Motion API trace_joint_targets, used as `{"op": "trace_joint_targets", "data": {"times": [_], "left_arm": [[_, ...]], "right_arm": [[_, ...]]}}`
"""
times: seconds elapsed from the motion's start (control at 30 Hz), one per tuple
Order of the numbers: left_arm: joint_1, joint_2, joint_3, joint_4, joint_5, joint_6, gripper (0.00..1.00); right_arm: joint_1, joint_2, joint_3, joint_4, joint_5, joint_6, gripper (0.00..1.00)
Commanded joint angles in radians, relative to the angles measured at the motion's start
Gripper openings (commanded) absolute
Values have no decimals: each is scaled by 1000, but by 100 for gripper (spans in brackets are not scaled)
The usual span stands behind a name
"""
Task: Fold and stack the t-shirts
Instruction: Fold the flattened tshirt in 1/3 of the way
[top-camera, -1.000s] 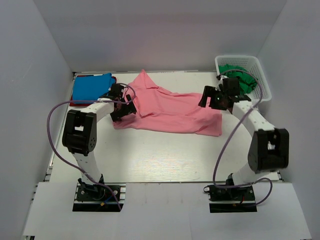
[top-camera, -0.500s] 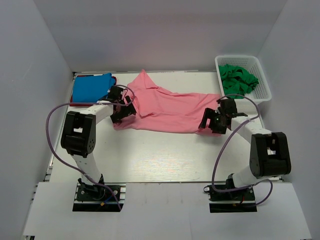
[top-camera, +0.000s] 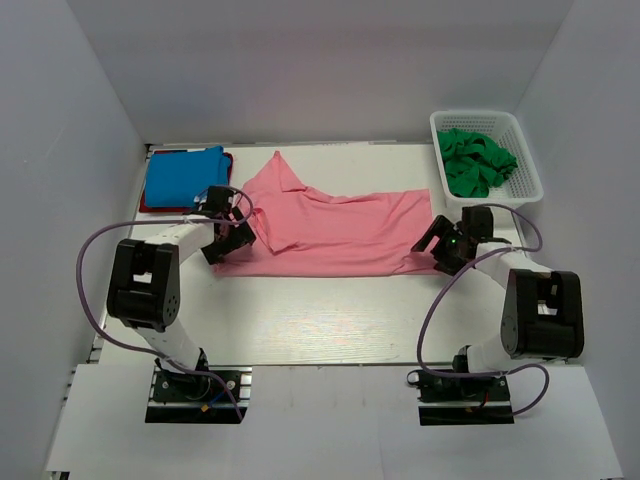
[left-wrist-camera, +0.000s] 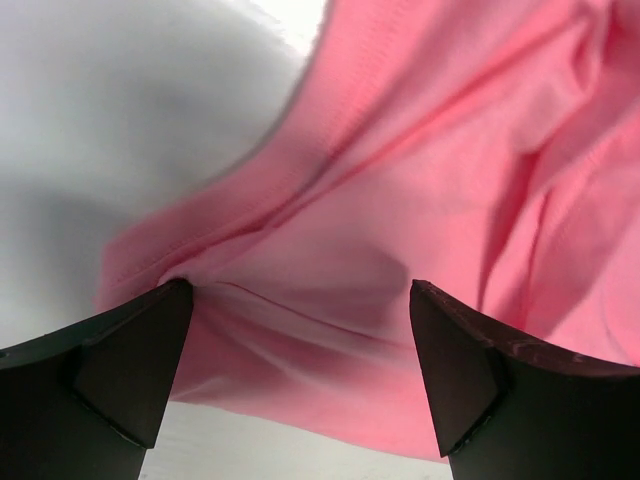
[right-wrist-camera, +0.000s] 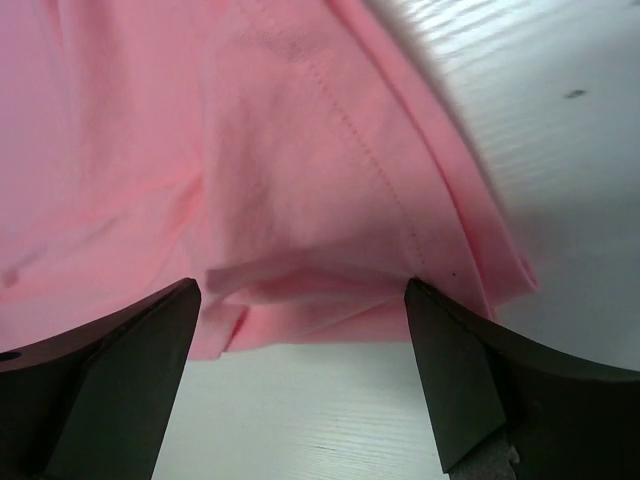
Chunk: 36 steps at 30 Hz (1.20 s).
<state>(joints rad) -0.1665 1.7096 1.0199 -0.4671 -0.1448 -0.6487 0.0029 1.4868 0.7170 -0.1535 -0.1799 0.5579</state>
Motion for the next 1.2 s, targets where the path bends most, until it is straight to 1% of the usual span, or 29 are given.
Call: {"op": "trace_joint_targets", "data": {"times": [0.0,0.07,0.17,0.27,0.3,0.37,0.47,0.5,0.53,0.6,0.63,0.67,0.77,0.8,0.87,0.9,0.93,1.0,1.03,1.1,1.17], "left_arm": [[34,-50,-38,-76,-76,-12,100],[35,-59,-47,-76,-76,-12,100],[35,-83,-75,-35,-3,-12,100],[35,-123,-141,-25,51,-12,100],[35,-136,-158,-25,68,-25,100],[35,-163,-213,-34,111,-49,100],[24,-261,-291,-70,111,-103,100],[24,-293,-308,-102,111,-115,100],[24,-364,-326,-120,111,-126,100],[24,-438,-365,-183,102,-155,100],[15,-473,-365,-203,102,-155,100],[15,-540,-375,-220,102,-166,100],[15,-628,-342,-232,102,-154,100],[15,-628,-325,-232,93,-141,100],[15,-637,-255,-232,105,-112,100],[15,-628,-233,-222,120,-68,100],[6,-604,-206,-202,167,-48,100],[-7,-573,-205,-164,226,13,100],[-7,-555,-196,-141,294,27,100],[-51,-489,-196,-84,368,37,100],[-88,-446,-187,-64,369,37,100]], "right_arm": [[-67,27,-77,-204,132,16,90],[-96,4,-77,-210,134,-6,90],[-110,-28,-47,-239,135,-55,90],[-107,-60,-45,-254,85,-90,90],[-107,-84,-69,-256,39,-95,90],[-107,-105,-91,-268,26,-87,90],[-107,-180,-162,-293,20,-59,90],[-106,-222,-198,-300,26,-47,90],[-106,-270,-209,-317,39,-46,90],[-106,-339,-229,-351,56,-29,90],[-107,-362,-226,-365,66,-39,90],[-104,-425,-225,-373,65,-42,90],[-101,-476,-166,-377,39,-99,90],[-100,-479,-113,-377,27,-111,90],[-98,-479,-73,-380,30,-150,90],[-98,-479,-23,-379,33,-171,90],[-98,-477,-10,-377,36,-174,90],[-98,-493,25,-379,42,-185,90],[-98,-491,27,-371,42,-184,90],[-96,-505,19,-351,27,-176,90],[-95,-507,13,-340,20,-167,90]]}}
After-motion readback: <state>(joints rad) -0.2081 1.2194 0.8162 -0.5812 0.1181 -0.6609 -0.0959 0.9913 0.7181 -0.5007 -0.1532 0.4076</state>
